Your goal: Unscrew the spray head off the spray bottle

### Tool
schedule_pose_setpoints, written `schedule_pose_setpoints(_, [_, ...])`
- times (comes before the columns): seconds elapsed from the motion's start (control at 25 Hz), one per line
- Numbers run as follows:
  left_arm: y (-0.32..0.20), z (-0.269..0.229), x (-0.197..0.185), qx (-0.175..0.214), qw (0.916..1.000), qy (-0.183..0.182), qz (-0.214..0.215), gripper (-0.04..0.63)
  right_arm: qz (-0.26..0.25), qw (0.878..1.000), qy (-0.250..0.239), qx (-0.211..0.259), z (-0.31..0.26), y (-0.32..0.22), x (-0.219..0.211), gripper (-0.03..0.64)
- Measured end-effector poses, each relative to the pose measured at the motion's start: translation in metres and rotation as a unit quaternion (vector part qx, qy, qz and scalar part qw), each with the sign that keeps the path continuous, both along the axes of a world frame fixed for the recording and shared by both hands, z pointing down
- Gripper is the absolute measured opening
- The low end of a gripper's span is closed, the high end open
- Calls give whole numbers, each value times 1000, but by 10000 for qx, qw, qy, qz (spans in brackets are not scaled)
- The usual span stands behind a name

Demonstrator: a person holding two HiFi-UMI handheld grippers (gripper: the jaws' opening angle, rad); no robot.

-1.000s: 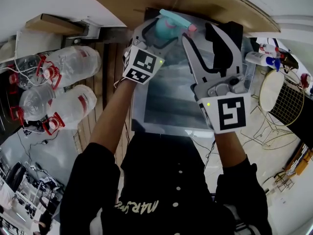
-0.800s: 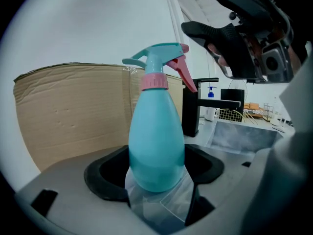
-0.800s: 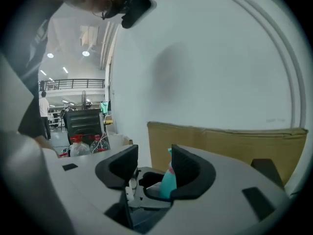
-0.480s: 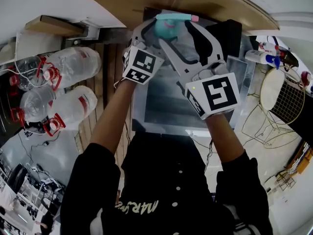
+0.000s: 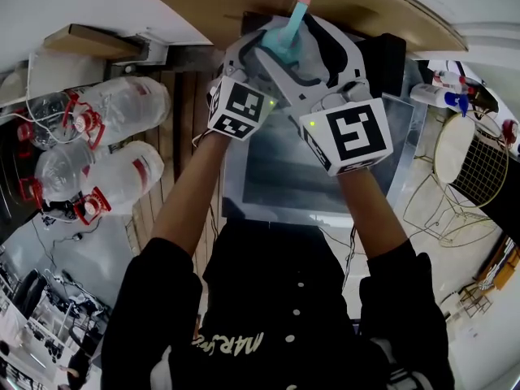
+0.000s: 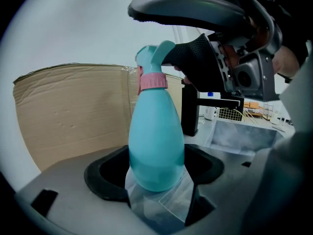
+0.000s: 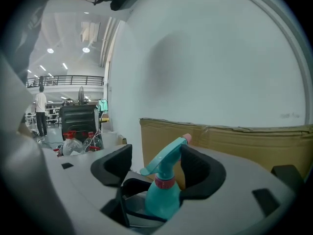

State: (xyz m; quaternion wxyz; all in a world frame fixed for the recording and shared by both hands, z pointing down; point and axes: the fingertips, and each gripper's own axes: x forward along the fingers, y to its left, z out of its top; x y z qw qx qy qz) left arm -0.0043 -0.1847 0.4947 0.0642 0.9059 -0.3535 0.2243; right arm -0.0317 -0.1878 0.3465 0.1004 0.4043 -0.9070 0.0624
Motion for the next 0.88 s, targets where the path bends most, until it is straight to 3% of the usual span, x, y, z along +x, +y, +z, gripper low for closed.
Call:
schedule_pose_setpoints(0.12, [0,0,0,-1,10000,-17,4,367,-114,9998,132,59,2,-6,-3,292])
schedule_pose_setpoints(0.32, [1,1,1,-9,10000,-39,6,367,-257,9989,319,235,3,-17,0,196])
schedule_pose_setpoints(0.48, [1,2,1,-21,10000,-46,6,367,-479,9974,457,277,3,-17,-2,185])
schedule_pose_setpoints(0.64, [1,2,1,-8,10000,-49,34,367,-810,9956,332,346,-2,-11,-4,81])
schedule_pose_setpoints(0.88, [2,3,1,-32,10000,-69,22,365,-780,9957,314,376,-2,-9,3,99])
